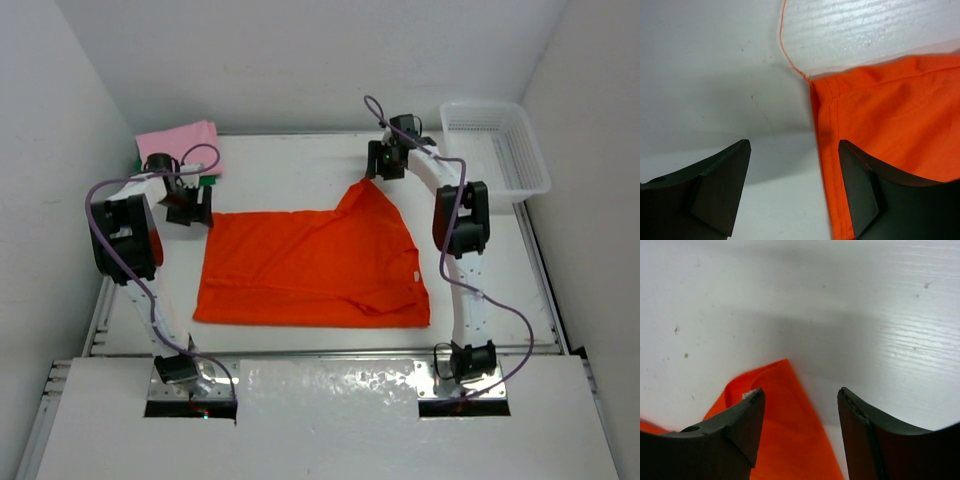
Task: Fold and stack the t-shirts
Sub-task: Grap the side of the flattened tshirt furthest away from the robot with both arms
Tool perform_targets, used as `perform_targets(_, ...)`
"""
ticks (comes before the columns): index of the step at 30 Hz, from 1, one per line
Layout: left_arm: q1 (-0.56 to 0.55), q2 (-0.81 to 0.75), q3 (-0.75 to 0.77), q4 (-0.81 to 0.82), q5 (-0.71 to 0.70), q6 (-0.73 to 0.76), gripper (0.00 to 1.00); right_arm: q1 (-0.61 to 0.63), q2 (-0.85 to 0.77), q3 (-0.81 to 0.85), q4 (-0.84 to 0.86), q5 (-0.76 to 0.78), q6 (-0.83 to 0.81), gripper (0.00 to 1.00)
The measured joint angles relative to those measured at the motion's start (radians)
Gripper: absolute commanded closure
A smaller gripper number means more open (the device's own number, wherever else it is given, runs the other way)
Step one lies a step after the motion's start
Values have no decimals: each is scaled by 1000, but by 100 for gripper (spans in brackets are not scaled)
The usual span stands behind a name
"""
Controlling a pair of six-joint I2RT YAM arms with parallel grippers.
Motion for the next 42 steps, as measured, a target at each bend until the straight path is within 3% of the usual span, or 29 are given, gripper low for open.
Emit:
perform_targets(10,-30,21,-8,116,21,-27,31,34,58,14,87,8,-8,42)
perform_targets(16,-44,38,11,143,37,-35,31,59,58,-5,130,13,-18,64)
perform_targets(17,-46,38,11,145,42,-34,32,61,58,-9,134,12,-17,72)
perform_targets(20,-61,37,0,166,56,-23,45,61,57,-25,159,11,-6,88)
perform_targets(21,-68,35,-8,181,64,-19,57,60,55,-32,168,9,-3,91)
perform_targets(23,-76,34,-19,193,79,-19,72,58,47,-53,187,7,2,98)
perform_targets(24,-79,34,-19,194,85,-20,95,58,42,-65,198,6,5,100)
perform_targets(25,-81,37,-21,193,90,-25,100,56,32,-80,209,4,6,100)
perform_targets(28,-84,40,-26,193,109,-16,100,55,-21,-173,234,-17,20,100)
perform_targets(33,-85,-13,-100,206,119,20,100,50,-209,-454,260,-40,37,100)
perform_targets(38,-85,-248,-293,188,89,133,100,48,-562,-842,300,-52,70,100)
perform_targets(42,-85,-443,-379,167,71,233,100,47,-937,-1139,337,-36,106,100)
